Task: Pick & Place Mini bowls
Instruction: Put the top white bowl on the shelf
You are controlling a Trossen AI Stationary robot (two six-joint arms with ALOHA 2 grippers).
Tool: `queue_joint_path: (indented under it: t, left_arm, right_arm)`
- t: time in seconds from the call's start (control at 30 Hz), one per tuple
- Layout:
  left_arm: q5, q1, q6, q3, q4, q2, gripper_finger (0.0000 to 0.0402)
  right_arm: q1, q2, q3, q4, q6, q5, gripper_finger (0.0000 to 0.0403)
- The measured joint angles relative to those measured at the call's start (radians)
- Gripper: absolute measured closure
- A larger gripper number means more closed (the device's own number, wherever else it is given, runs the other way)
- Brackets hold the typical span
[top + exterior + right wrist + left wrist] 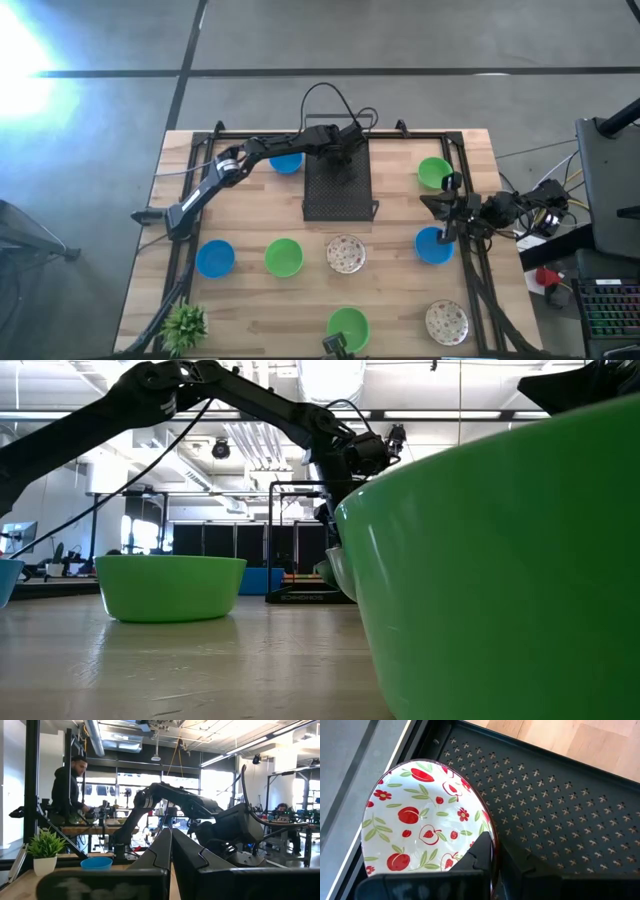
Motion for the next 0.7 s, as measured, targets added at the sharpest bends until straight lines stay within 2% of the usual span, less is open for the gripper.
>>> queue_joint_path:
  t: [0.33, 0.7]
  left_arm:
    - [-0.002, 0.000, 0.000, 0.000, 0.000, 0.000, 0.0337]
    - [-0.008, -0.001, -0.011, 0.000, -0.054, 0.000, 0.0335]
  right_arm:
    - [0.000, 0.000, 0.000, 0.000, 0.001, 0.000, 0.0394]
    - [0.000, 0.000, 0.000, 0.000, 0.003, -0.001, 0.0394]
